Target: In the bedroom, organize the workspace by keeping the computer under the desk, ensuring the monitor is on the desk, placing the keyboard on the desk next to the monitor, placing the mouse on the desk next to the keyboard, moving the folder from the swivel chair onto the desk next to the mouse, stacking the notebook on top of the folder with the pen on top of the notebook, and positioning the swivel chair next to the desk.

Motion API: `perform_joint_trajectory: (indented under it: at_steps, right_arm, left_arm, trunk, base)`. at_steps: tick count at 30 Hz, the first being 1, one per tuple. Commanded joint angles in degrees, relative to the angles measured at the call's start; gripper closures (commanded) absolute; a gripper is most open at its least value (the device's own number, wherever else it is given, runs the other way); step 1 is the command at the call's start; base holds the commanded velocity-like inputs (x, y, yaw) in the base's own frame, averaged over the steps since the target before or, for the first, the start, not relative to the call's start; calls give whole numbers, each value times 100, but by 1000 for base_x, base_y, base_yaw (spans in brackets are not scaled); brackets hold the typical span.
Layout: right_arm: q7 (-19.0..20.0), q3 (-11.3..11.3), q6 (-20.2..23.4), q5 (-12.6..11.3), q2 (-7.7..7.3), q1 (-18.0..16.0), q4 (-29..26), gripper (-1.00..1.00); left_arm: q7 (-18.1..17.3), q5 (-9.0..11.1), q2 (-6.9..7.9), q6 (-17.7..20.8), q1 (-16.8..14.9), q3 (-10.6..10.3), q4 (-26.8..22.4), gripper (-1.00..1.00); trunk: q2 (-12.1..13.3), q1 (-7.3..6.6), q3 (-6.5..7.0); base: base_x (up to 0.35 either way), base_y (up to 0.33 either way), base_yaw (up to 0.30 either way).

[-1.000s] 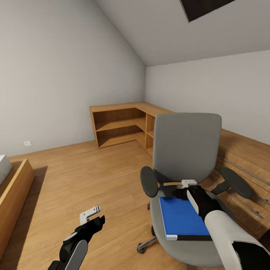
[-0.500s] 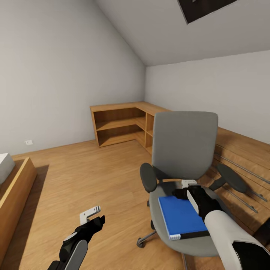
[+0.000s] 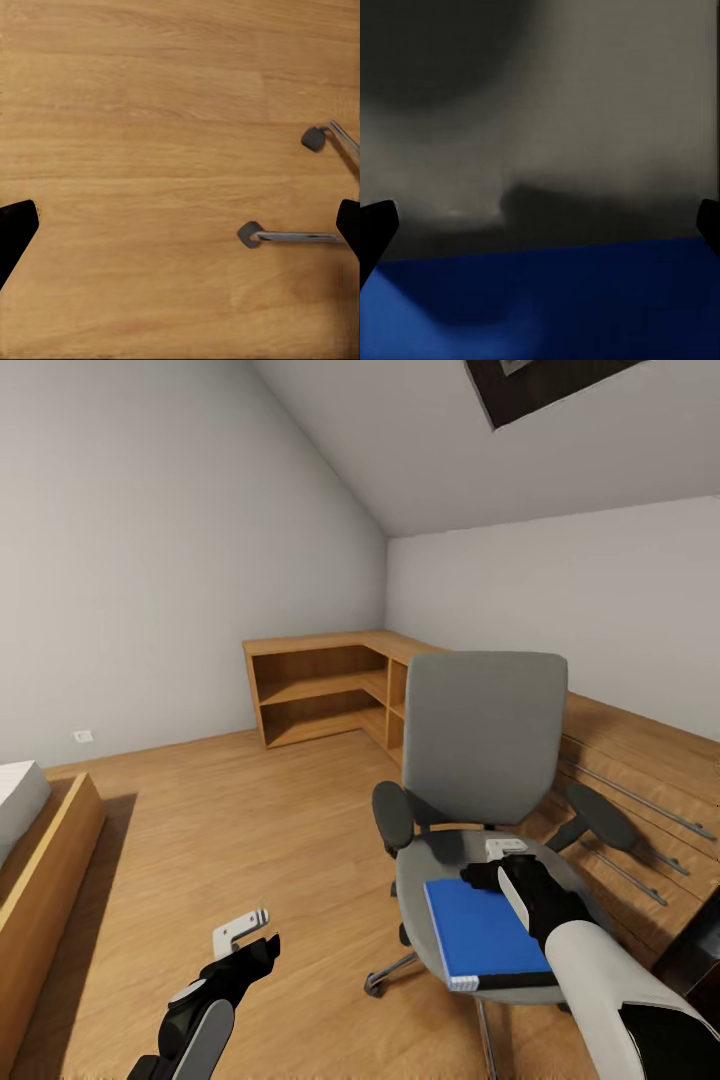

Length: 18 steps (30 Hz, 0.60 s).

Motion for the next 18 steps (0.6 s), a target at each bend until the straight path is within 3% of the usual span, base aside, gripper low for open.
perform_joint_trajectory:
  at_steps: [1, 18]
  right_arm:
    - [28, -28, 28, 59, 4, -2, -9, -100]
    - [27, -28, 25, 59, 4, -2, -16, -100]
  left_arm:
    - [52, 54, 1, 7, -4, -6, -6, -100]
    - [44, 56, 1, 12, -4, -6, 0, -100]
  trunk:
    - [-3, -3, -6]
    - [-3, -3, -6]
  base:
    - [-235, 0, 0]
    - [-74, 0, 0]
